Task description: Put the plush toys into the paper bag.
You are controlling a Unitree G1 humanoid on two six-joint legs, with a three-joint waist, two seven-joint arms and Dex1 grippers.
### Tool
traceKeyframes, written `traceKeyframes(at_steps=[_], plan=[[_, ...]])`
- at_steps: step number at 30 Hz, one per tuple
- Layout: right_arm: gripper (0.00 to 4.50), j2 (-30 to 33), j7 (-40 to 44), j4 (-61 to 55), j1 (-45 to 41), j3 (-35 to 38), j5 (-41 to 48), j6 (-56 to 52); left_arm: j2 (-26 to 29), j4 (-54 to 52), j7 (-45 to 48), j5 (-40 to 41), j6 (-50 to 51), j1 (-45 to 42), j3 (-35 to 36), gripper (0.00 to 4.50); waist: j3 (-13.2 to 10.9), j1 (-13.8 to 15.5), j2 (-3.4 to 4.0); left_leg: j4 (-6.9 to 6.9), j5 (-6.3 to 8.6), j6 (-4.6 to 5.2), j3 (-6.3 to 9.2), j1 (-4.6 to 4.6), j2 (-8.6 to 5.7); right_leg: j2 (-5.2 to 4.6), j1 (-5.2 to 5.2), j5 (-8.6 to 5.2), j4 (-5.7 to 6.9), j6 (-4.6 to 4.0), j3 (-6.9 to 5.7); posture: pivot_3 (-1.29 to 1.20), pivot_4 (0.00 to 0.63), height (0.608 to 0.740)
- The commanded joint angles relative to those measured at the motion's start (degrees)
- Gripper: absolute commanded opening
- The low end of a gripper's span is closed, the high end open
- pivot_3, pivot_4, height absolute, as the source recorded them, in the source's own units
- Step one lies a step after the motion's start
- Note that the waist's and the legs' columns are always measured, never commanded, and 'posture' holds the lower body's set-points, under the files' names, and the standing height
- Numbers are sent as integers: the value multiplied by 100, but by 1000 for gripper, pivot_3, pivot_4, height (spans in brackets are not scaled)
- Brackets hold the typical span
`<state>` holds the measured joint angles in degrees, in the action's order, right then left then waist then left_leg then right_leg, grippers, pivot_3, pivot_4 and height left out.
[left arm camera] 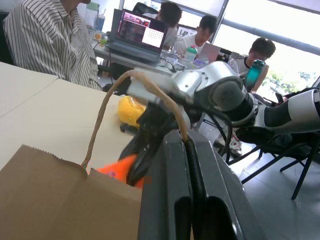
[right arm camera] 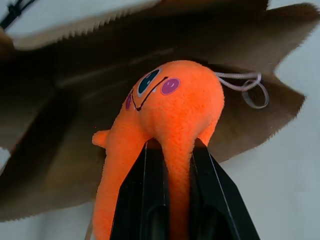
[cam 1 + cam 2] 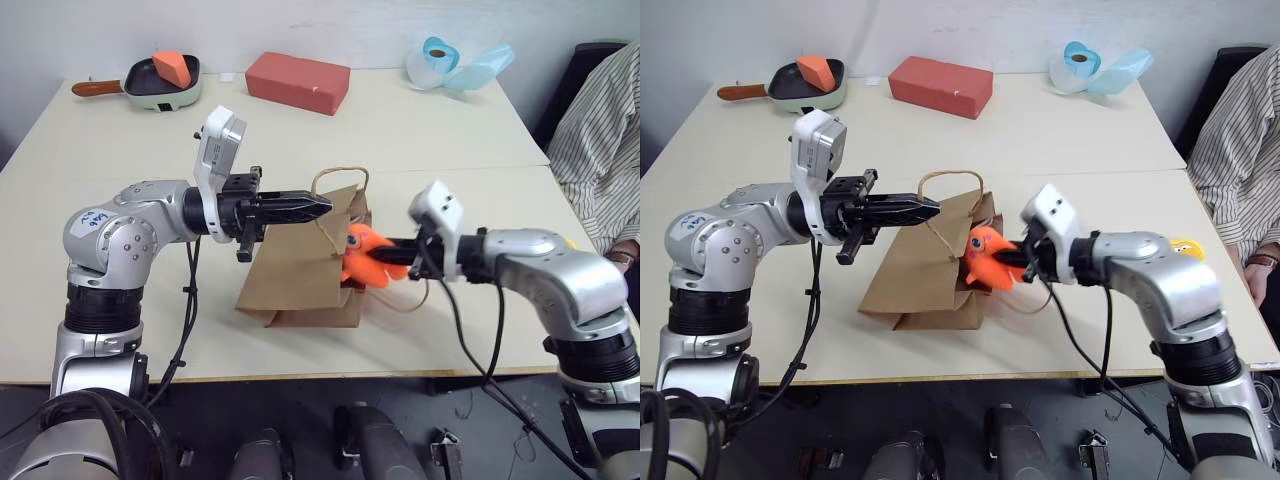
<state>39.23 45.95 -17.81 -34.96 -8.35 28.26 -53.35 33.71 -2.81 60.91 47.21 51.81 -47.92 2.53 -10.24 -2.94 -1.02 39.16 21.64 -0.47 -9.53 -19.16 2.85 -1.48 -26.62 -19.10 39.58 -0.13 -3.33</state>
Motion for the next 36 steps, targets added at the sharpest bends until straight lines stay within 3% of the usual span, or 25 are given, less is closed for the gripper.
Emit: traceKeyframes(at_steps=[1,5,12,18,24,29,36], plan=[[19,115,40,-173,81,-261,-356,408,-9,11,63,-8,-125,-174,60,0,0,5,-1,0,0,0,2,-1,0,0,0,0,-1,0,-2,0,150,740],[19,23,231,-110,-121,-474,-492,661,-48,34,64,6,-129,-181,41,0,0,-21,-1,0,0,1,2,1,0,0,0,0,2,0,-3,0,150,740],[19,-1230,349,728,-1026,-878,-434,776,-248,12,128,-26,-167,-199,-127,0,1,-54,-1,5,-2,-2,6,7,2,1,0,0,16,-1,-4,0,150,740],[19,-2443,76,1940,-1078,-747,-380,758,-251,25,149,-35,-160,-221,-90,0,4,-52,-7,8,-2,4,14,-3,-2,-4,0,0,11,-1,-6,0,150,740],[19,-2713,152,2428,-881,-889,-637,1030,-165,29,117,-68,-197,-226,1,0,4,-53,-6,8,-2,4,17,-4,-2,-5,1,0,11,-1,-8,0,150,740],[1764,-2427,446,2069,-681,-729,-427,680,-130,34,80,-64,-207,-195,45,0,4,-62,-6,7,-2,4,18,-4,-1,-4,1,0,13,-1,-8,0,150,740],[4156,-1599,5,38,178,680,465,-312,-30,-119,-12,74,-75,-10,186,0,4,-19,-6,6,-1,4,21,-7,-3,-6,1,0,9,-1,-10,0,150,740]])
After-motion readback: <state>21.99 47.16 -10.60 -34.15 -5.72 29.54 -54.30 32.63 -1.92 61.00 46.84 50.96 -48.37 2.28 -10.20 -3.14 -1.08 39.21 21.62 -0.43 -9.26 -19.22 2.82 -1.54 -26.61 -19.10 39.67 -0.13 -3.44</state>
